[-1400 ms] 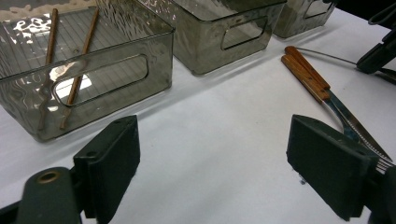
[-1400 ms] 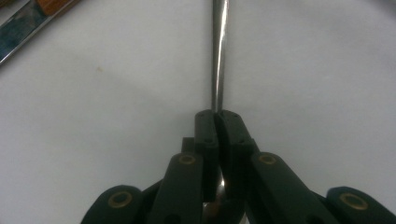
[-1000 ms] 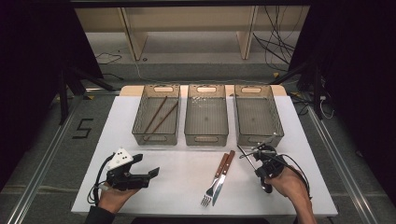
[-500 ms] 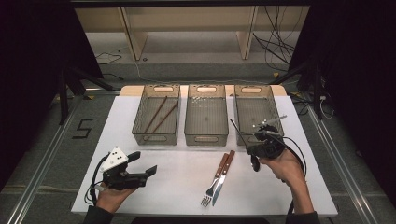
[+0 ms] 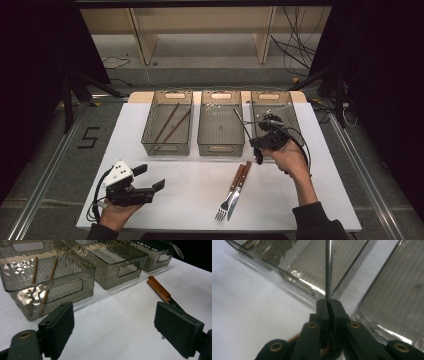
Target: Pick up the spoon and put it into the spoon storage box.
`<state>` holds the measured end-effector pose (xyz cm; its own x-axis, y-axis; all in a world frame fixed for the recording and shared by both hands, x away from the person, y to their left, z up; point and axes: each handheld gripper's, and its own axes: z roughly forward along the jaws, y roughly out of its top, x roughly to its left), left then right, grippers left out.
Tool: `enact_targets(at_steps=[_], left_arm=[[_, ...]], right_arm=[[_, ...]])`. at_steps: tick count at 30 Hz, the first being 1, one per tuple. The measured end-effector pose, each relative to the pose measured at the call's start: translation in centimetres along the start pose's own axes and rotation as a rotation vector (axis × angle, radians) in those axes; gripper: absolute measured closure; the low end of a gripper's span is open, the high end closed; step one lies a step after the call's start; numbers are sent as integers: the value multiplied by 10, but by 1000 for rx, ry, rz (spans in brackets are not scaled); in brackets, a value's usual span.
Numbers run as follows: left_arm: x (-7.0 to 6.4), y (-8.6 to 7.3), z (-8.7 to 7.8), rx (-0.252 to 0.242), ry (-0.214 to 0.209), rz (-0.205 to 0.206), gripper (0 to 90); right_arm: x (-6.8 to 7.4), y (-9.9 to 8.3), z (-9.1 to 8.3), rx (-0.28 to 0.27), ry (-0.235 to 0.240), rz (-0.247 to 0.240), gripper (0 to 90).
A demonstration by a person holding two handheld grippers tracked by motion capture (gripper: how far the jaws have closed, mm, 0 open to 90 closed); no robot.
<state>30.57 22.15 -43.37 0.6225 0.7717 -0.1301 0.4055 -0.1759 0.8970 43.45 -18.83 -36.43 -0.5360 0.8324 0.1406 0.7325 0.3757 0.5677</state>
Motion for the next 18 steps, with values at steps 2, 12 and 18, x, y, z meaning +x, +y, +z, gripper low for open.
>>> enact_targets(at_steps=[2,12,18], left_arm=[[0,0,0,-1,0,-2,160],[0,-1,1,-3,1,-1,159],[1,-1,1,-4,3,0,159]], right_arm=[[1,5,1,-5,-3,0,867],[5,25,9,-26,7,-3,867],[6,39,15,-39,20,3,867]])
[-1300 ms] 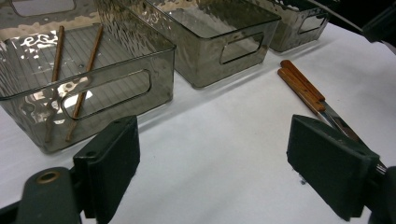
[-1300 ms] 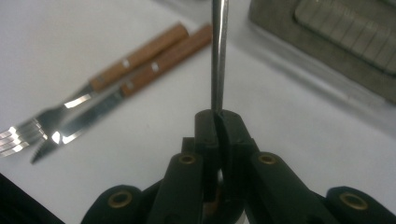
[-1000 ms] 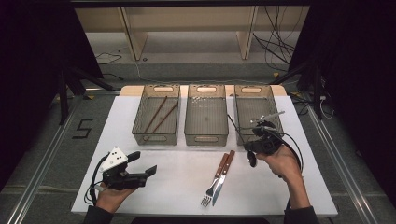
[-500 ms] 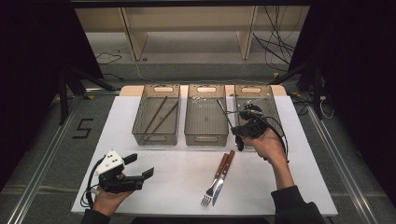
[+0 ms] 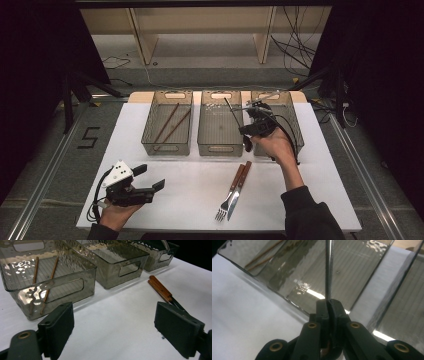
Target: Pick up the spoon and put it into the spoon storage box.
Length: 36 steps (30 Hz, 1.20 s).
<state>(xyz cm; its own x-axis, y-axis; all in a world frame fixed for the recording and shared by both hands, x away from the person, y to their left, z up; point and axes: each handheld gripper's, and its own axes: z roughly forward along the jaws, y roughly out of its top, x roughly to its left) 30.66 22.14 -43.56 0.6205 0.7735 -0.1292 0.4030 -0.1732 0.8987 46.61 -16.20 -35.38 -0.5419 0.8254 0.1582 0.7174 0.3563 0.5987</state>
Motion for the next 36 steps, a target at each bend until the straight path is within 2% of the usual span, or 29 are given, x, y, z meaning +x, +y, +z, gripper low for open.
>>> enact_targets(at_steps=[10,21,27,36], left_arm=[[1,0,-1,0,1,4,159],[1,0,0,-3,-1,2,159],[0,0,0,-5,-3,2,159],[1,0,-1,-6,-4,5,159]], right_arm=[[3,13,10,-11,1,2,867],[0,21,23,-13,-2,17,867],[3,30,26,-23,-9,9,867],[3,44,47,-2,-39,15,867]])
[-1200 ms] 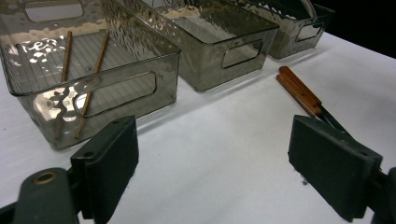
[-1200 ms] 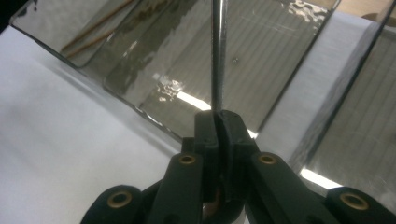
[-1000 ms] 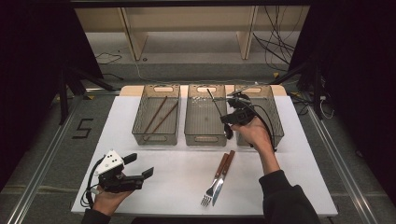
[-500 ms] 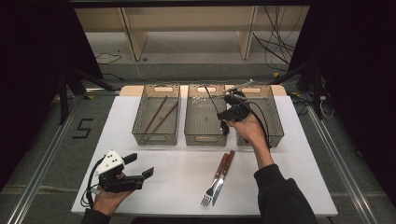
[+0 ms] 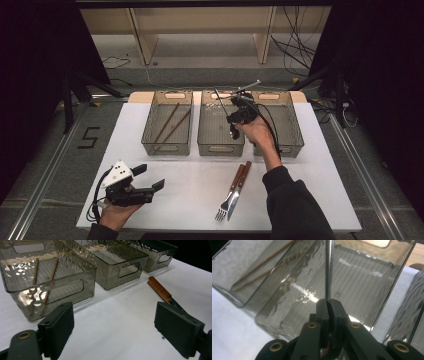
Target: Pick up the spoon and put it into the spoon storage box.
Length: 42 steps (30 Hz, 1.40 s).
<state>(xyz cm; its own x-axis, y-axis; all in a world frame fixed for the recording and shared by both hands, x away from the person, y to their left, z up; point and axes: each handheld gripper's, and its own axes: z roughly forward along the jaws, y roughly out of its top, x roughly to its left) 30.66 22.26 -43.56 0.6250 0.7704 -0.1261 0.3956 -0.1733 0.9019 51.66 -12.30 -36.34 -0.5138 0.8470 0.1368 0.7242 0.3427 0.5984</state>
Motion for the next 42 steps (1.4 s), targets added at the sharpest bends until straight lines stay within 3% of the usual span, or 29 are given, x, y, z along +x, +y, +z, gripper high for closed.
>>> enact_targets(at_steps=[14,21,34,36,38,42], left_arm=[[1,0,-1,-9,0,-2,159],[1,0,-1,-8,-4,1,159],[1,-1,-1,-10,-4,-1,159],[1,0,-1,-13,-4,-2,159],[1,0,-2,-10,-4,1,159],[0,0,-2,-11,-3,2,159]], right_arm=[[-3,3,29,69,-43,9,865],[1,2,38,82,-36,5,865],[2,-2,58,156,-46,26,851],[1,-3,58,152,-41,31,814],[1,-2,58,153,-29,33,705],[2,-2,53,129,-16,26,633]])
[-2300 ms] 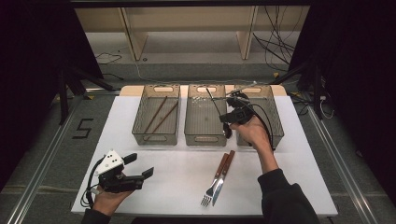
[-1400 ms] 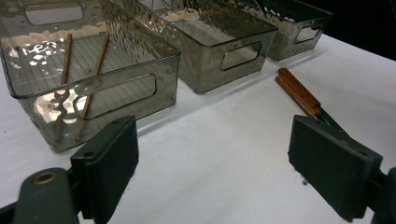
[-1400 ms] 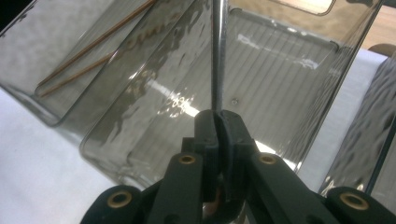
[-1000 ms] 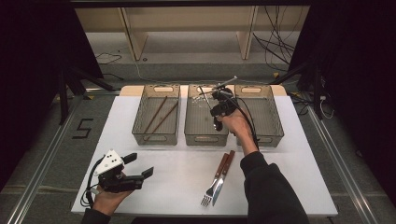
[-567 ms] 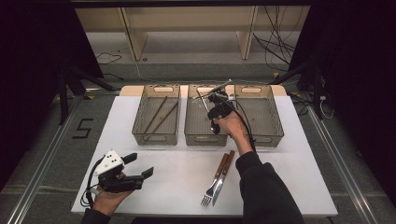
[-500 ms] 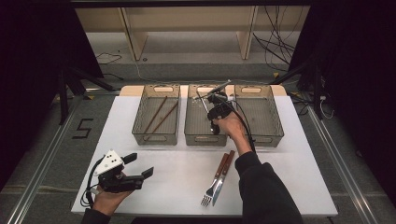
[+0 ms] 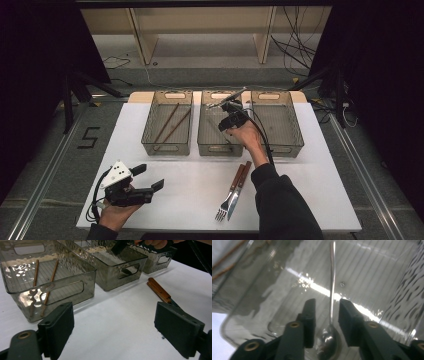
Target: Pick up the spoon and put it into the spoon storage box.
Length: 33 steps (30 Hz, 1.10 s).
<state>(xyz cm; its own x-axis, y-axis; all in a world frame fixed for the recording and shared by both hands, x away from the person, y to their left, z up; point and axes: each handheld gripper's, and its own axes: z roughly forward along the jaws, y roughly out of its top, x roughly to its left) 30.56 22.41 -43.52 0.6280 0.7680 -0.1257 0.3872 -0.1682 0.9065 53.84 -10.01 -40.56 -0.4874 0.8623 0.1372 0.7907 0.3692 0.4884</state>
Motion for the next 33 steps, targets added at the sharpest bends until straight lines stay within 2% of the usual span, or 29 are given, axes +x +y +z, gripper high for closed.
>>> enact_targets(at_steps=[1,6,7,8,12,17,20,22,29,33], left_arm=[[0,0,0,0,0,0,159],[0,0,0,1,1,-1,159],[0,0,0,1,2,-1,159],[0,0,0,1,2,0,159],[0,0,0,3,4,1,158],[-1,0,1,2,5,0,158],[-1,0,1,4,6,0,158],[-1,0,1,2,7,1,158],[-2,0,1,2,8,3,158],[-2,0,1,2,9,2,158]], right_arm=[[1,0,-5,-25,10,-6,580],[9,-4,-24,-80,27,-58,460],[9,-4,-24,-80,27,-58,460],[13,-9,-35,-113,27,-88,418],[21,-22,-54,-157,41,-118,373],[25,-45,-72,-186,84,-180,385],[27,-54,-78,-201,95,-194,395],[29,-69,-84,-213,127,-206,415],[24,-97,-80,-207,145,-211,449],[21,-106,-77,-210,144,-211,462]])
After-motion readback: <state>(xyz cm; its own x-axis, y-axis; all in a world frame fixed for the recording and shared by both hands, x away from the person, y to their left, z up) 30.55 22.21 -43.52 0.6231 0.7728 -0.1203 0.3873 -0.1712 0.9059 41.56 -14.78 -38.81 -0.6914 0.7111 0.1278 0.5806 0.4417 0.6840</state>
